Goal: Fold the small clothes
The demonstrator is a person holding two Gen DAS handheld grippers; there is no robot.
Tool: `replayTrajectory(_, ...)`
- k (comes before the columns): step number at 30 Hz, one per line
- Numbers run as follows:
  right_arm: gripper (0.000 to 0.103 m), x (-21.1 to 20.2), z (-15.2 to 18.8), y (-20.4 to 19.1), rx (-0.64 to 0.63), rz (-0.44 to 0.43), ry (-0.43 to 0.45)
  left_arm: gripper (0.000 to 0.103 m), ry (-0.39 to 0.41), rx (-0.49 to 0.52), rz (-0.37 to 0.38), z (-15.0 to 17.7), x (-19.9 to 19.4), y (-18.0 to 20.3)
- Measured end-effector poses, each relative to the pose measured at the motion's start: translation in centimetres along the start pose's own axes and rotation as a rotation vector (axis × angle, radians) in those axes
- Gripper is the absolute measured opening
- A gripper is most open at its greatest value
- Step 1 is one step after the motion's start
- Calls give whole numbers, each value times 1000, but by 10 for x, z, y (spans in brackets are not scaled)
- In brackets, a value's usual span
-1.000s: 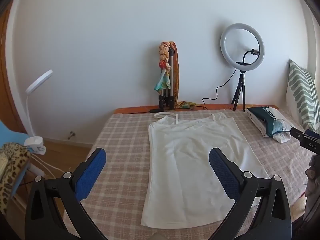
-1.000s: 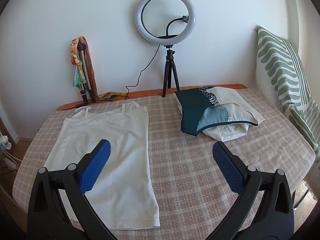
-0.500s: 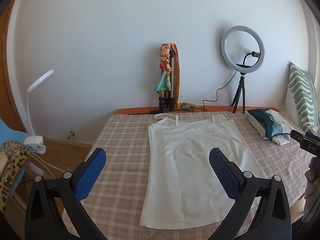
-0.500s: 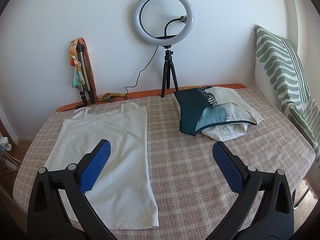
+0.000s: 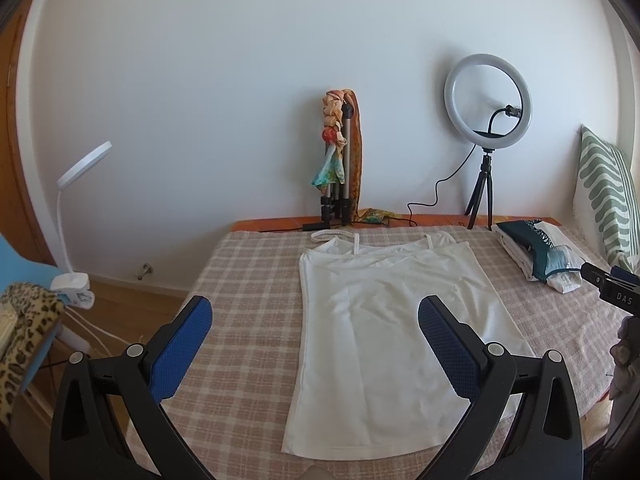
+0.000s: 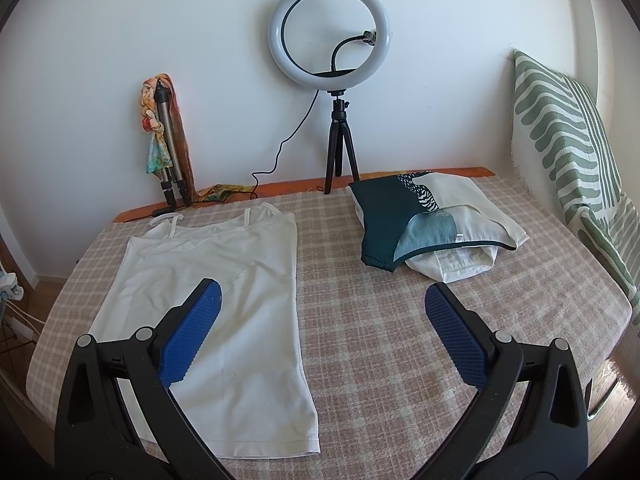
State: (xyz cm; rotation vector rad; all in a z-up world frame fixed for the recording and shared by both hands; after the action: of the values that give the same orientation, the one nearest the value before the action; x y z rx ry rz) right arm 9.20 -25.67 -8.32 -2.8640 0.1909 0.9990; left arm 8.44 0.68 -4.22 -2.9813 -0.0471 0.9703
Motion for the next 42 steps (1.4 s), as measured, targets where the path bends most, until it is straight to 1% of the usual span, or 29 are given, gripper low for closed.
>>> replayTrajectory(28,103,1,1,-2,2,1,1,103,-12,7,-9,6,5,-1)
replayTrajectory(34,103,2,0,-3,-1,-3,2,103,-12,4,-20,7,6,-5)
replayTrajectory(42,103,5,0,-20,-16,-18,3,103,-20,3,-28,10,8,-9)
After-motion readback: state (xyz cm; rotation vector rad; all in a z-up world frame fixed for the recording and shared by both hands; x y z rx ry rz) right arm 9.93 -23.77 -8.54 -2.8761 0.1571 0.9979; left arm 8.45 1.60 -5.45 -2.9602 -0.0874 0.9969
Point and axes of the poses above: each gripper's, at about its wrist camera, not at the fingertips, and x roughly the way its jaws point, y to its right, z to its underside, the point moved 10 cm from there along x, roughly the way its jaws point, and after that the axes turned 7 degrees about -y, right-handed, at the moved point
